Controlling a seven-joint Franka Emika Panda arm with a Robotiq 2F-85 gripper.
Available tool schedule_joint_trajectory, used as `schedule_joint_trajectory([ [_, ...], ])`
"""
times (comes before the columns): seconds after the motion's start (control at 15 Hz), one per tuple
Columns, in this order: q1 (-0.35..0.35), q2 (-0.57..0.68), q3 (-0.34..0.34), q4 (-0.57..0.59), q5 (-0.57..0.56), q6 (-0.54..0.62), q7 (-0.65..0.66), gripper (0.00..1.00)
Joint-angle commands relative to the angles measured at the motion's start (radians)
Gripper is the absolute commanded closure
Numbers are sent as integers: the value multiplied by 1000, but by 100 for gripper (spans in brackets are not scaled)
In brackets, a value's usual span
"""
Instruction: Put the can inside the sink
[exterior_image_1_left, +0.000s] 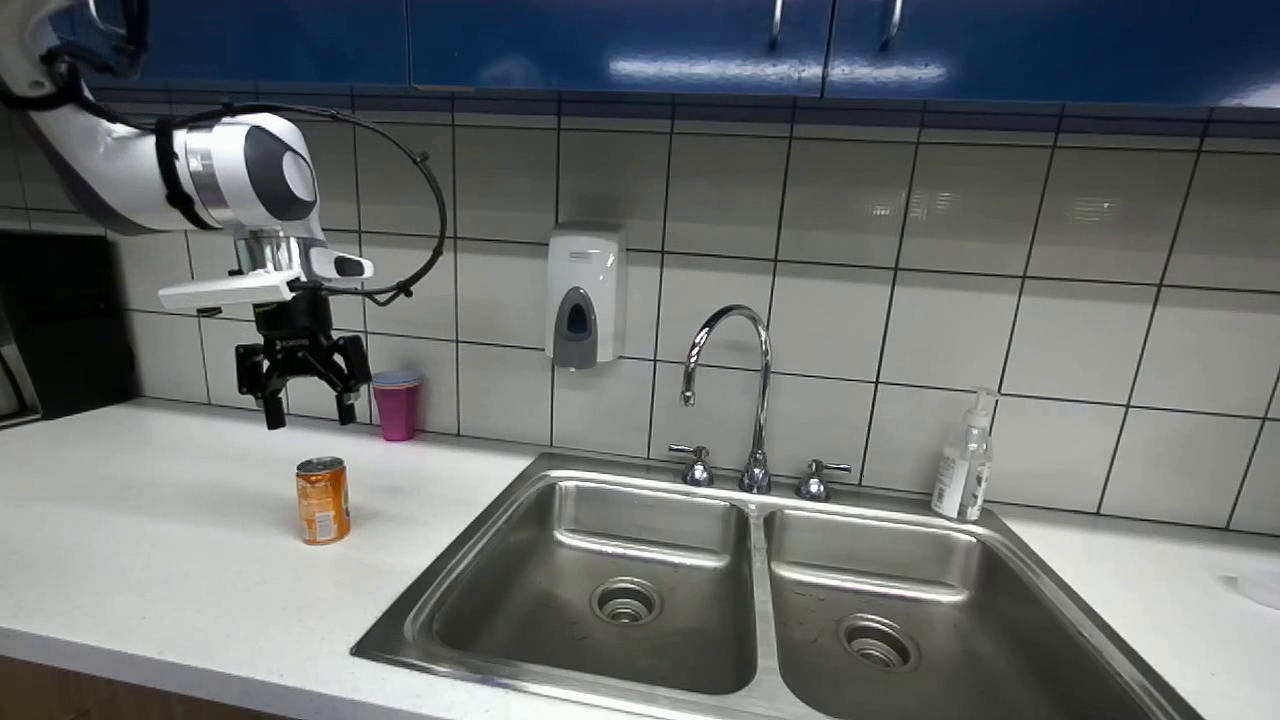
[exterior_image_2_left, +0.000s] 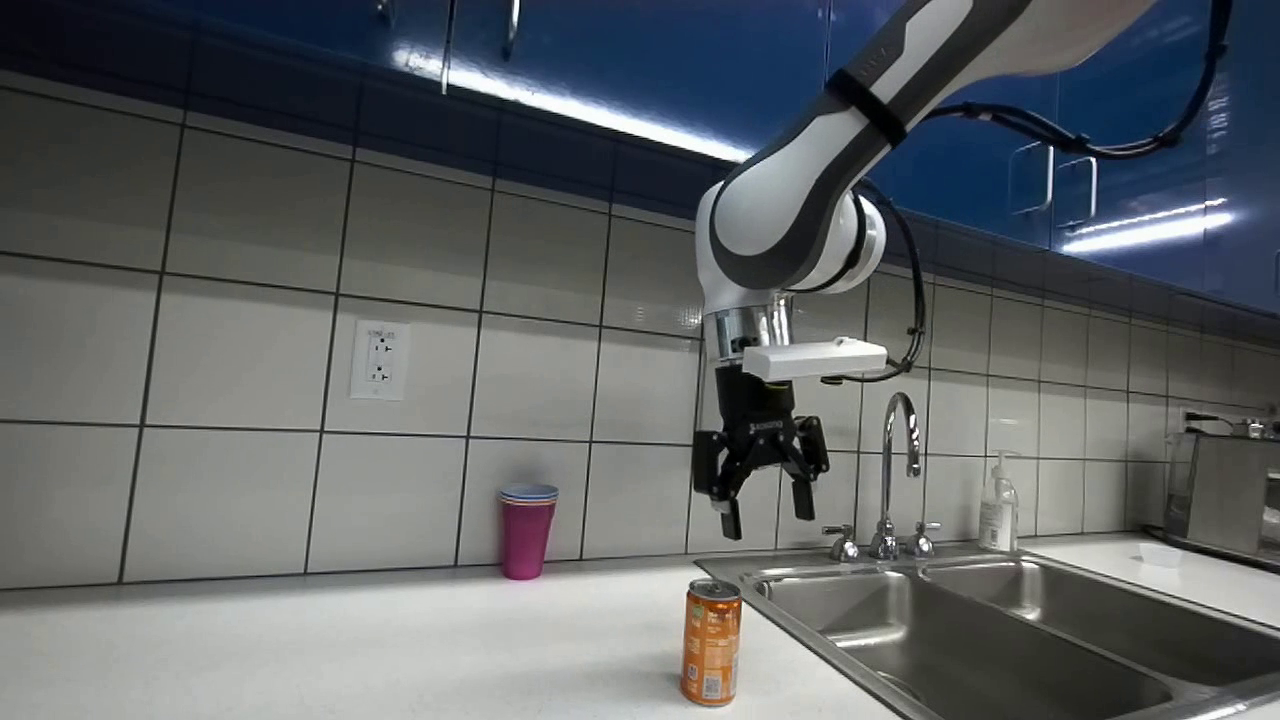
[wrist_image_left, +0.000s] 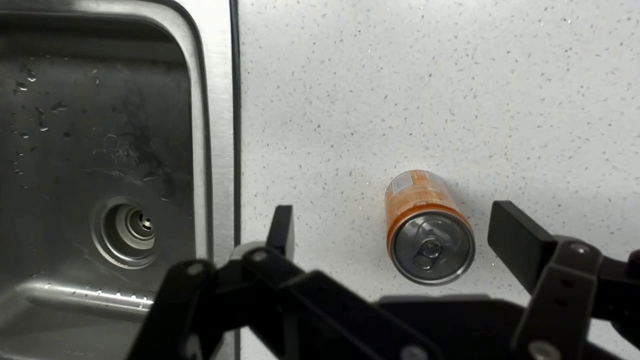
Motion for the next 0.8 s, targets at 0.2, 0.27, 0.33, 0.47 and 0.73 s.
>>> schedule_joint_trajectory([
  [0.2,19,86,-25,59,-35,15,-15,0],
  [0.27,20,95,-27,66,-35,14,-15,0],
  [0.33,22,104,-28,73,-35,15,-14,0],
  [0.47,26,119,-32,86,-34,15,-13,0],
  [0.73,39,155,-36,104,-42,15,-4,0],
])
